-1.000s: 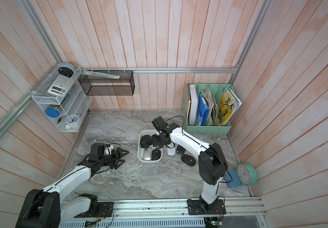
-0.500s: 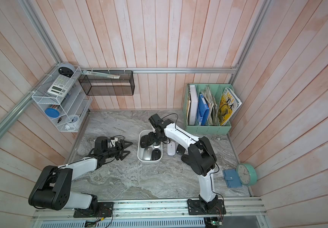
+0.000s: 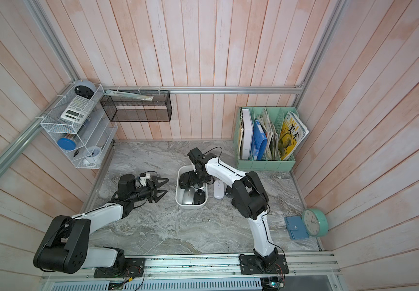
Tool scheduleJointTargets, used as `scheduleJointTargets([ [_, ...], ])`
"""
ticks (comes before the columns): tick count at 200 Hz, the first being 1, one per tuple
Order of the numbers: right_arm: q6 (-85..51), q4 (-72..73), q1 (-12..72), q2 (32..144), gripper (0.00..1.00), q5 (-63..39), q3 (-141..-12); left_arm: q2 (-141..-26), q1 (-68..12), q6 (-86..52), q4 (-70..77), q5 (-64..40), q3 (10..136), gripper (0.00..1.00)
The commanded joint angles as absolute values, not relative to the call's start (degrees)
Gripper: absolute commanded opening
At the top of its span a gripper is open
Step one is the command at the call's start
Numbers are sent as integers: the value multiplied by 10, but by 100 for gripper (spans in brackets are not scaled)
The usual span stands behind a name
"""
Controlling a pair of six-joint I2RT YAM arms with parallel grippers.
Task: Put the mouse in the storage box
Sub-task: Place the mouse in the storage box.
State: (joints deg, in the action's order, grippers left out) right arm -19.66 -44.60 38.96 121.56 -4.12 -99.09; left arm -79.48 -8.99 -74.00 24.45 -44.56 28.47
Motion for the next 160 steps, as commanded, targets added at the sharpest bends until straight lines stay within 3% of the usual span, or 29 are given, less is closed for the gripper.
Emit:
scheduleJointTargets([
  [1, -196, -445, 393, 1227, 63, -46, -1015, -781, -87, -743, 264, -453, 273, 80],
  [160, -182, -495, 386, 1269, 80, -53, -1071, -784, -86, -754, 292, -467, 262, 80],
])
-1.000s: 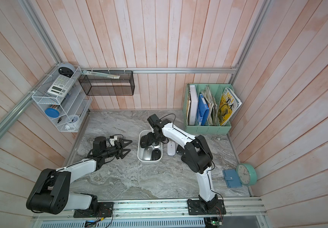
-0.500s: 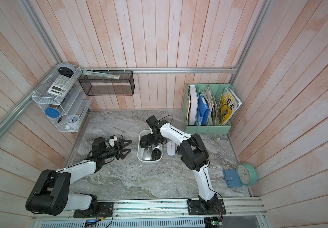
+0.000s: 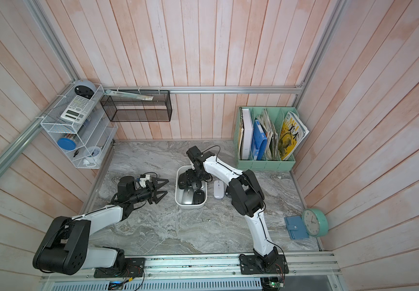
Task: Put the mouse in the storage box
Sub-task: Place the mouse in the storage box.
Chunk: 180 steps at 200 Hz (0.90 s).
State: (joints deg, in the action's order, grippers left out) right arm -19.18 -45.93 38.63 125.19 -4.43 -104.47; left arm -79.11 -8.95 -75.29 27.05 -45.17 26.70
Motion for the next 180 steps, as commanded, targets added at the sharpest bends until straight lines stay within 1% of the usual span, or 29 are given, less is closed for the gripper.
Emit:
scheduleJointTargets([
  [1, -182, -496, 386, 1270, 80, -54, -1073, -784, -86, -754, 292, -467, 261, 80],
  [106, -175, -529, 392, 1201, 85, -29, -1031, -795, -86, -746, 316, -472, 254, 80],
  [117, -175, -528, 393, 1196, 90, -27, -1026, -801, -87, -756, 332, -473, 252, 80],
  [138, -175, -528, 392, 1188, 92, -5, -1019, -805, -86, -767, 356, -478, 247, 80],
  [180, -168, -540, 392, 1192, 92, 2, -1041, -793, -86, -763, 351, -485, 242, 80],
])
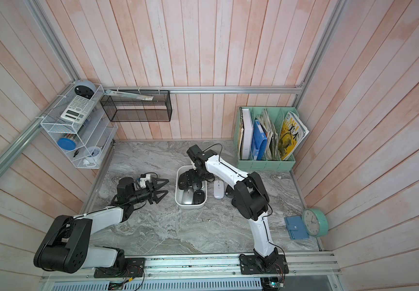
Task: Put the mouse in the storage box
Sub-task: Place the mouse in the storage box.
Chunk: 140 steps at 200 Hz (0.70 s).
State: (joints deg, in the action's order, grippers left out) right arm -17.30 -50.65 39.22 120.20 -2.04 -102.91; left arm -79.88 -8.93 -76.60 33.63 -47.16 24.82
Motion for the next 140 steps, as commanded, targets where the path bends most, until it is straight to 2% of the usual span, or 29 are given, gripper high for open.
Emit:
scheduleJointTargets([
  [1, -168, -539, 393, 1192, 92, 1, -1040, -792, -86, -762, 350, -485, 243, 80],
  [86, -184, -537, 389, 1145, 92, -10, -1011, -755, -106, -749, 307, -452, 218, 80],
  [140, -202, -490, 386, 1087, 92, -24, -934, -638, -182, -642, 79, -368, 266, 81],
])
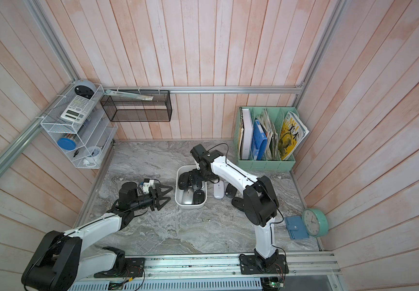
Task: Put the mouse in the storage box
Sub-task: Place the mouse in the storage box, then pick up the mouse from the center of the board.
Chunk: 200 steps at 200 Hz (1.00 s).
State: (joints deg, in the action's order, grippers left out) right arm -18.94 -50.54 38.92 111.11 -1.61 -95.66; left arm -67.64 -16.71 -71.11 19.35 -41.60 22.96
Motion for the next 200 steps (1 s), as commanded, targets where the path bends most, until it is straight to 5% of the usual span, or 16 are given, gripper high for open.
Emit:
scheduleJointTargets([
  [1, -202, -489, 386, 1086, 92, -24, -934, -637, -182, -641, 77, -367, 267, 81],
  [97, -229, -471, 277, 936, 92, 0, -805, -733, -374, -573, 0, -230, 393, 81],
  [149, -303, -350, 192, 822, 91, 2, -633, -799, -393, -577, 33, -261, 429, 81],
  [200, -296, -370, 174, 831, 91, 31, -642, -797, -402, -583, 37, -254, 415, 81],
])
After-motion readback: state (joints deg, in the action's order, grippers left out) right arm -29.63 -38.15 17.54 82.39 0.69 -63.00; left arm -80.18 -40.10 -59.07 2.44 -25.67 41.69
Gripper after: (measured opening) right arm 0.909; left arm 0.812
